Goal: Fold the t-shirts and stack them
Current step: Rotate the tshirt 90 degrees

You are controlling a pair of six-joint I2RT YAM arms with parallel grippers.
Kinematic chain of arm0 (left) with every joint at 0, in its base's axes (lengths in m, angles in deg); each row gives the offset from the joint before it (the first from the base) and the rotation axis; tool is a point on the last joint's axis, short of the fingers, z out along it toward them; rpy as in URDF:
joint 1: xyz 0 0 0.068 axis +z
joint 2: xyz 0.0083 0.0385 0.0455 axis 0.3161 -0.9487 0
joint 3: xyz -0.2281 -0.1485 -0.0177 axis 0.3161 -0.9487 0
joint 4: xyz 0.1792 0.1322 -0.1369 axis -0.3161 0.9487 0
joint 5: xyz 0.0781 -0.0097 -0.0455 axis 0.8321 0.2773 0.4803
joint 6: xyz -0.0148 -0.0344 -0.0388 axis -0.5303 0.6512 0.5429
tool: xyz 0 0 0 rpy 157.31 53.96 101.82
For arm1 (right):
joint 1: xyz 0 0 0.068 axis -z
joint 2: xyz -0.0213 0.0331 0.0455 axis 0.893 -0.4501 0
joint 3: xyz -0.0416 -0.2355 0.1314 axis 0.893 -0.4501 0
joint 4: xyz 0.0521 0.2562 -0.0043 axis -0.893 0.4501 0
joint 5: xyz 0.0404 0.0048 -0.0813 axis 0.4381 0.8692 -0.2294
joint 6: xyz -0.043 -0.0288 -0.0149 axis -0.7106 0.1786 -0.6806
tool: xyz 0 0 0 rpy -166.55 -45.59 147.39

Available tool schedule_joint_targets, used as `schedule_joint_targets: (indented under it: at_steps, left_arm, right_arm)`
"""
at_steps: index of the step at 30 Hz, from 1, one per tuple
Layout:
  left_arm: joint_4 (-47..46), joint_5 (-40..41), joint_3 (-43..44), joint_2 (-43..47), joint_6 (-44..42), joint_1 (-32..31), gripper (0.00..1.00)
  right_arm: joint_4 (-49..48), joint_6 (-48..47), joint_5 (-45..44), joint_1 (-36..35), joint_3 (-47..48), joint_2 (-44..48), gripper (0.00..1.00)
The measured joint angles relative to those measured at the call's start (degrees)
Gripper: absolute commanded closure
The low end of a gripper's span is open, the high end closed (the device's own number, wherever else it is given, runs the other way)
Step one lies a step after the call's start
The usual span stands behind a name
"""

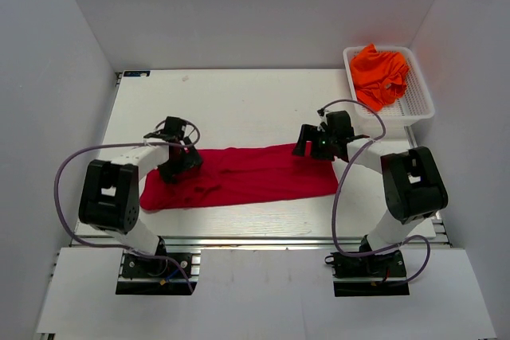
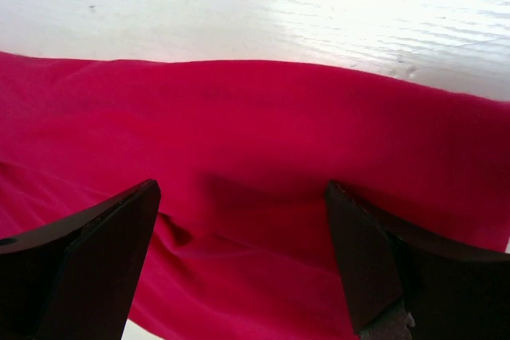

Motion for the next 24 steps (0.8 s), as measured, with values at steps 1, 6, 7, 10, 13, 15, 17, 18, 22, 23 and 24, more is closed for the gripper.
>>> schedule_joint_targets:
  at_steps: [1, 6, 7, 10, 13, 15, 17, 18, 22, 23, 24]
  left_arm:
    - [0.11, -0.24, 1.53, -1.6, -0.26, 0.44, 0.01]
    - [0.81, -0.22, 20.33, -17.4, -4.02, 1.68, 0.0]
    - [0.37, -0.37, 26.05, -21.62, -5.11, 1.79, 0.0]
    - [-2.51, -3.54, 45.24, -35.08, -8.96, 2.1, 0.0]
    - [-8.57, -10.64, 66.9, -50.03, -11.61, 2.05, 0.0]
    - [-15.54, -19.32, 79.76, -59.98, -12.44, 1.84, 0.0]
    - [-25.29, -27.58, 85.37, -66.36, -9.55, 1.44, 0.0]
    - [-30.51, -31.12, 86.88, -68.96, -7.23, 1.14, 0.0]
    - [-45.03, -38.42, 92.3, -76.46, 1.07, -0.31, 0.0]
    - [-47.32, -39.06, 92.52, -77.09, 2.45, -0.68, 0.0]
    - [-49.03, -39.56, 92.39, -77.35, 3.32, -0.92, 0.0]
  right_arm:
    - [-0.42, 0.04, -0.28, 0.0, -0.04, 0.02, 0.1]
    - [-4.5, -0.31, 0.02, -0.9, -4.92, 2.71, 0.1]
    - [-4.81, -0.59, 0.44, -1.55, -6.16, 3.82, 0.1]
    - [-5.64, -2.27, 4.28, -4.61, -9.86, 6.6, 0.1]
    - [-4.61, -6.82, 7.87, -11.61, -9.94, 6.56, 0.15]
    - [-2.58, -10.69, 9.22, -18.62, -7.21, 4.35, 0.39]
    - [-0.13, -14.53, 11.41, -24.74, -3.56, 0.79, 0.39]
    - [0.96, -15.78, 12.87, -27.1, -1.29, -1.16, 0.4]
    - [3.32, -21.68, 18.14, -32.65, 6.25, -7.37, 0.31]
    - [3.41, -22.58, 18.93, -33.29, 7.08, -8.11, 0.16]
    - [3.54, -22.88, 19.71, -33.75, 7.5, -8.31, 0.1]
